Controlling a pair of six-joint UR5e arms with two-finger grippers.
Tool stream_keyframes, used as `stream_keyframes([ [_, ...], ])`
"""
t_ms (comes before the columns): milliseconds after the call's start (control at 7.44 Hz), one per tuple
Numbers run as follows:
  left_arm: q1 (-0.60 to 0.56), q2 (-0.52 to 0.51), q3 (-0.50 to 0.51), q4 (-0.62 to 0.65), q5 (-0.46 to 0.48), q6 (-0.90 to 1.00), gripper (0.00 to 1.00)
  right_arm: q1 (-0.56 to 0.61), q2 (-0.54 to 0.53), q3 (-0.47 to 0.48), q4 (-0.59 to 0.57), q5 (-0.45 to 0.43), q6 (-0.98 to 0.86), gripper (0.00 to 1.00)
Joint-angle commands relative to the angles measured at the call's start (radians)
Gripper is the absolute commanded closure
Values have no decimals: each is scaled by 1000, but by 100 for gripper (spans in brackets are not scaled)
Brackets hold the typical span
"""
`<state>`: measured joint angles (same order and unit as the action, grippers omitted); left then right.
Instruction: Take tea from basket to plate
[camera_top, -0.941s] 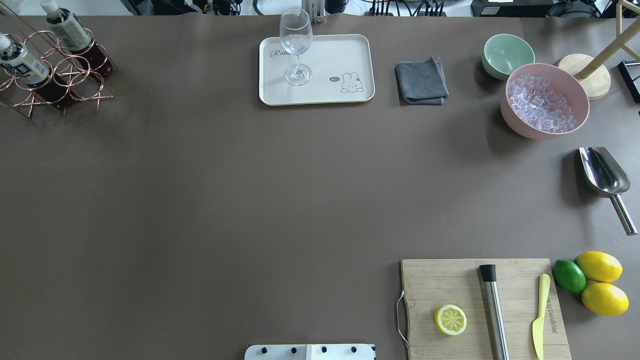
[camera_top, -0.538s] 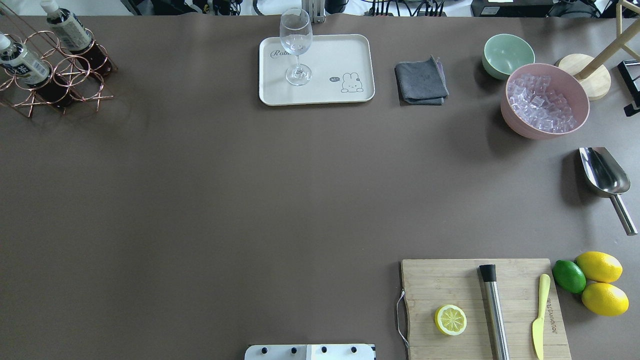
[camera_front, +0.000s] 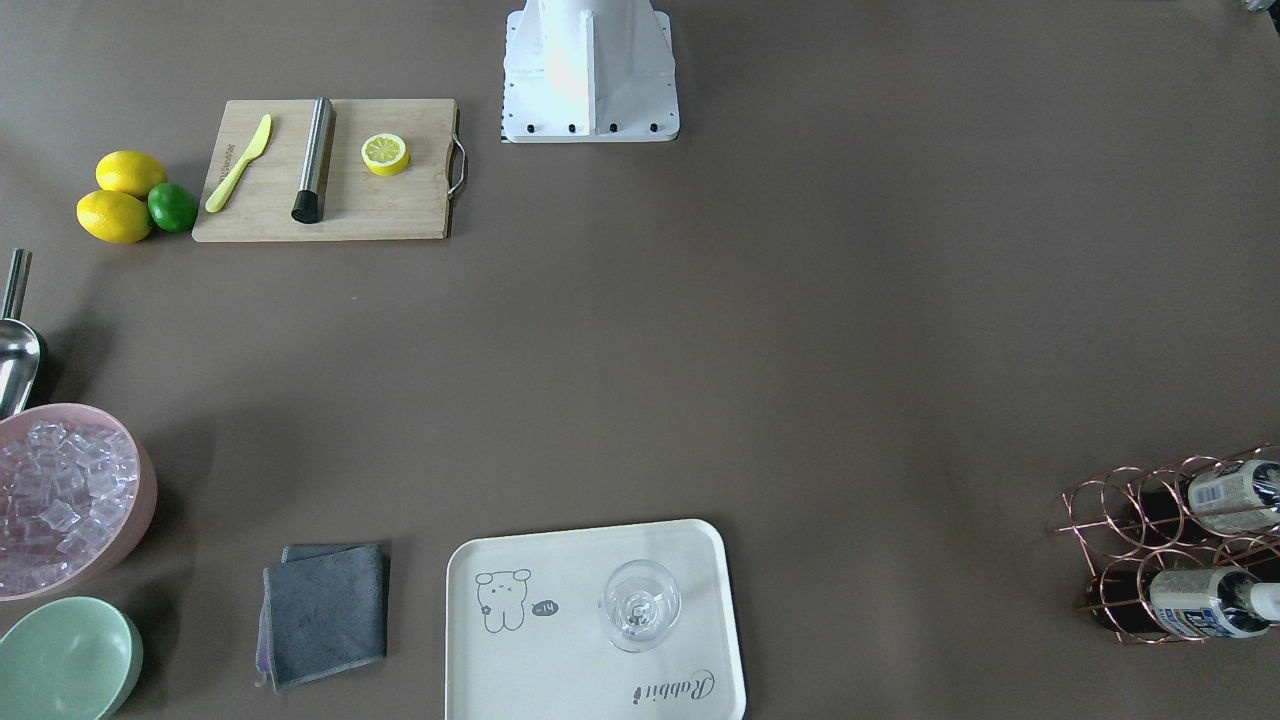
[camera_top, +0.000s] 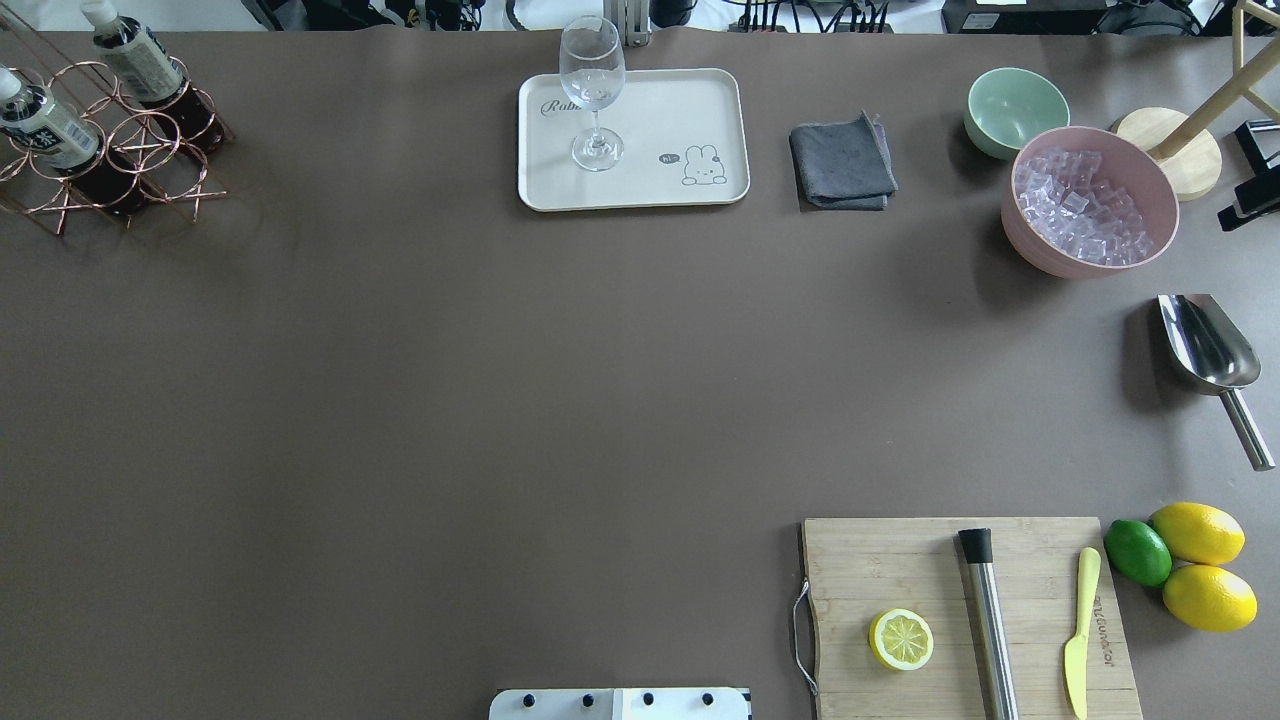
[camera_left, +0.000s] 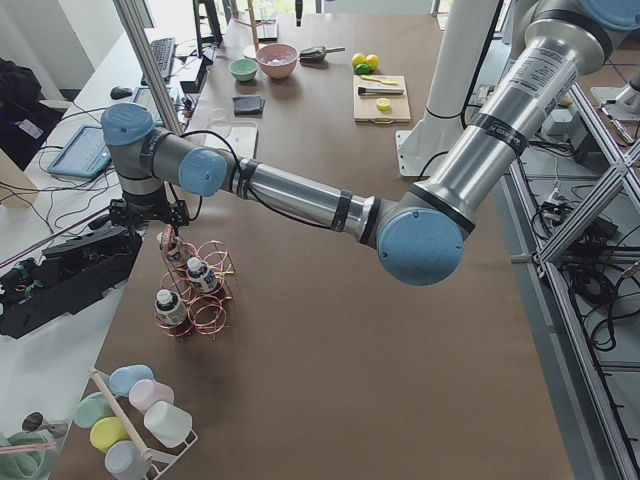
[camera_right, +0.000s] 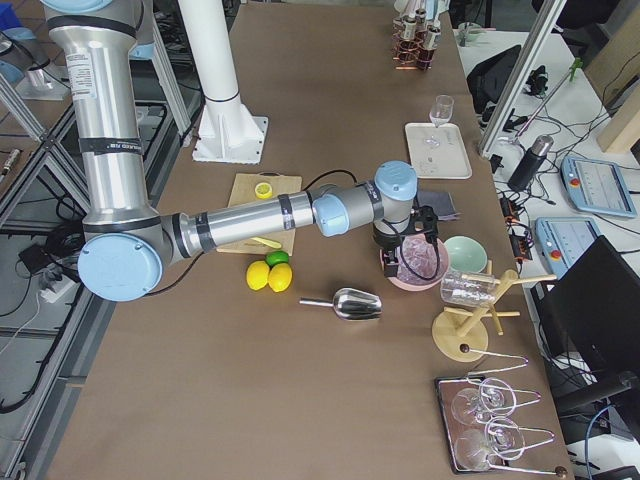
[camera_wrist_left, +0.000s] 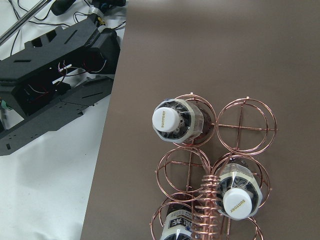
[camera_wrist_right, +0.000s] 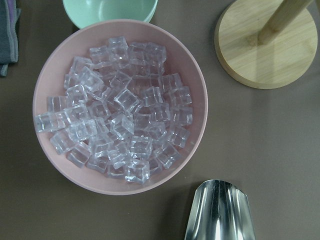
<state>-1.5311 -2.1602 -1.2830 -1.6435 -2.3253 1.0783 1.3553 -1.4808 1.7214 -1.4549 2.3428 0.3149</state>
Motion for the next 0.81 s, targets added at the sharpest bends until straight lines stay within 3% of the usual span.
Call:
stream_keyframes([
  [0, 2, -3, 19, 46, -34, 12, 3, -30, 4, 32, 1, -3, 1, 0],
  [269, 2, -1, 13, 89, -59, 12, 8, -47, -4, 47, 2, 3, 1, 0],
  [538, 2, 3, 11, 91, -59, 14, 32, -65, -3, 49, 8, 23, 3, 0],
  [672, 3, 3, 17, 91, -59, 14, 33, -79, 4, 49, 10, 33, 3, 0],
])
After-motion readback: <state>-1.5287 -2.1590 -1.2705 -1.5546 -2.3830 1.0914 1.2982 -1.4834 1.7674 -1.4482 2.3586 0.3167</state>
